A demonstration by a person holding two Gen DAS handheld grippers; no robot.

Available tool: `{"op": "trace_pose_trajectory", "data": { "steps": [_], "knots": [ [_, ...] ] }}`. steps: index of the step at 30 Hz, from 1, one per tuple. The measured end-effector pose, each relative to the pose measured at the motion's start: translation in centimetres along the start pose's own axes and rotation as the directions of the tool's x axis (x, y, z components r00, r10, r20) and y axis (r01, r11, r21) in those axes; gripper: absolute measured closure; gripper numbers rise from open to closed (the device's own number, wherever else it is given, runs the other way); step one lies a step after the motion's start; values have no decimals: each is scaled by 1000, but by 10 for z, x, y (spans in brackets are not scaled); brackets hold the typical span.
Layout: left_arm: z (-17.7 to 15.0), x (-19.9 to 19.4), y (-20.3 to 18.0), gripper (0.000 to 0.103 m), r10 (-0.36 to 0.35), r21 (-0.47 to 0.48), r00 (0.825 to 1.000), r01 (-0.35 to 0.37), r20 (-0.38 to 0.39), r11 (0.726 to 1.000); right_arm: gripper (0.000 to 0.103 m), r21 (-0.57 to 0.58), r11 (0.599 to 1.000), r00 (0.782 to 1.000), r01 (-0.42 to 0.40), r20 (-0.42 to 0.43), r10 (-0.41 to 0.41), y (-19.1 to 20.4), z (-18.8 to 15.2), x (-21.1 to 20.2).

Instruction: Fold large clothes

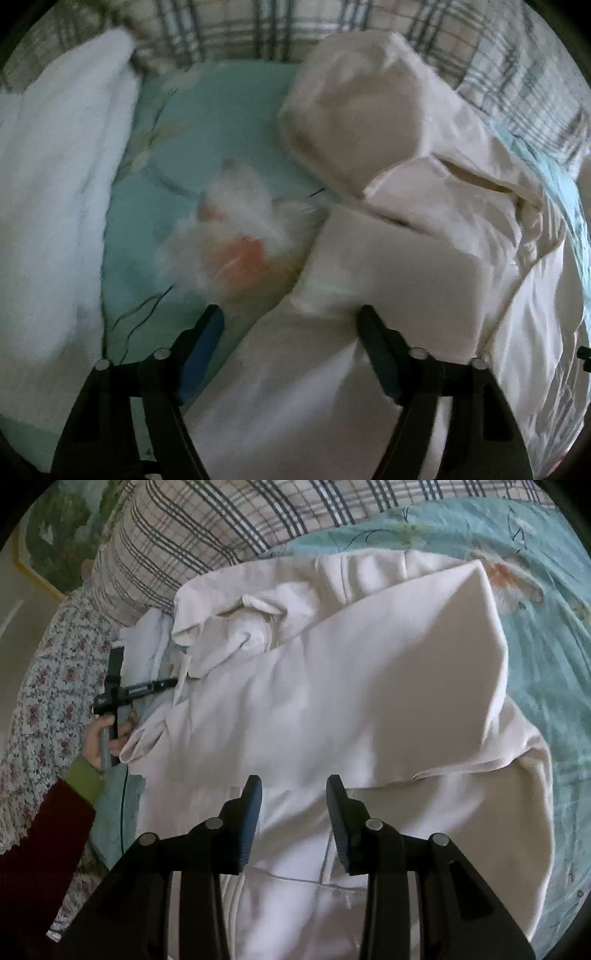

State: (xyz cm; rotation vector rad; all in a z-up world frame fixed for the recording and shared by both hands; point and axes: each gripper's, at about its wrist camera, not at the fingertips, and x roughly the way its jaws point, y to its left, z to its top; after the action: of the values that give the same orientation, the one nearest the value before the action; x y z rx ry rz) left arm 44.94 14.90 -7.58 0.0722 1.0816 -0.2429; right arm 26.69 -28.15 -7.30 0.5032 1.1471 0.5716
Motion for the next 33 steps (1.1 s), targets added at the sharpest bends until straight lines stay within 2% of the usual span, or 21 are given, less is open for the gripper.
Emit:
{"op": "trace_pose_trajectory", "data": {
  "steps": [1,2,4,5,10,13,18,21,23,28,33],
  "knots": [
    [0,-2,-3,44,-25,5,1000,25,7,1000,66,3,1000,1000,-2,-5,2,0,-1,1],
    [-1,-4,-5,57,-60,13,998,60,17,998,66,10,1000,1000,-3,-9,4,0,-2,3],
    [-6,-10,-11,75,-13,54,999,11,47,998,66,18,1000,1000,-2,-10,3,0,-4,5],
    [-12,-15,-13,92,9,60,998,-13,61,998,66,23,1000,1000,-3,-9,4,1,-5,5],
    [-37,-58,-12,94,-9,4,983,8,181,1000,66,28,1000,1000,-4,-1,4,1,-12,1],
    [-47,-80,-13,94,-3,-46,967,15,253,999,66,30,1000,1000,-9,0,9,2,-13,-1],
    [-61,-102,-11,94,-11,-191,942,79,334,978,66,25,999,999,-27,24,26,9,-15,-11],
    [-69,-108,-36,94,-25,-166,933,90,359,982,66,33,998,998,-48,35,47,13,-14,-12],
    [-73,-104,-54,94,-42,-125,936,91,350,988,66,33,997,997,-64,34,63,17,-12,-9],
    [-91,-80,-86,94,-77,-54,956,96,284,994,66,8,994,994,-105,32,105,30,-10,-4],
    [-102,-61,-95,89,-50,-18,975,55,215,998,66,28,994,995,-103,20,103,27,-15,0]
  ]
}}
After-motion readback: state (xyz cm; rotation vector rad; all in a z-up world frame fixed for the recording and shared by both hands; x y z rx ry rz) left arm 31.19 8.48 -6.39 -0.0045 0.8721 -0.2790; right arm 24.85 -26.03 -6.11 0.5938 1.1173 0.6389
